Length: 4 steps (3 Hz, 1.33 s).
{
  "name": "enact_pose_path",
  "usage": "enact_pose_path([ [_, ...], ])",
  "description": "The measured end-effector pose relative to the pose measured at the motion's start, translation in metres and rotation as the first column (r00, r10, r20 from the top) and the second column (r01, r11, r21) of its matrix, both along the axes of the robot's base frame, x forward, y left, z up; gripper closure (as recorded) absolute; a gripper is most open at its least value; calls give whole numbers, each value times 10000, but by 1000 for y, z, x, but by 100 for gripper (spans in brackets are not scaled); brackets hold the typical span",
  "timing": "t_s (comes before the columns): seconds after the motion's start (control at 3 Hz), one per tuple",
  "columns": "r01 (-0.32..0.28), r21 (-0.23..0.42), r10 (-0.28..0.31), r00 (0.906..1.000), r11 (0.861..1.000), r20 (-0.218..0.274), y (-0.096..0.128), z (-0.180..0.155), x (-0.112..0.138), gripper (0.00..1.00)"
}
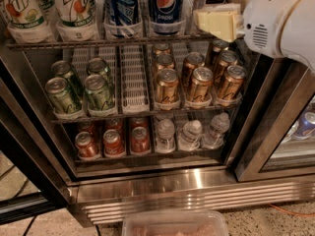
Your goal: Pick blue plastic bottle from top shelf of fridge
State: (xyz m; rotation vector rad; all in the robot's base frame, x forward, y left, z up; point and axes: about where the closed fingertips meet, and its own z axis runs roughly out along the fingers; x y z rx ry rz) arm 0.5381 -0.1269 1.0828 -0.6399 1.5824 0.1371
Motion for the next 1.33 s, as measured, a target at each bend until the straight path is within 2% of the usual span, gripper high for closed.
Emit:
enact_pose_path([
  [0.33,91,44,-92,9999,9999,139,2,2,3,39],
  [0.67,257,58,-259,9991,9997,328,3,5,9,37],
  [1.33,686,147,-693,9964,9975,490,-1,2,19,42],
])
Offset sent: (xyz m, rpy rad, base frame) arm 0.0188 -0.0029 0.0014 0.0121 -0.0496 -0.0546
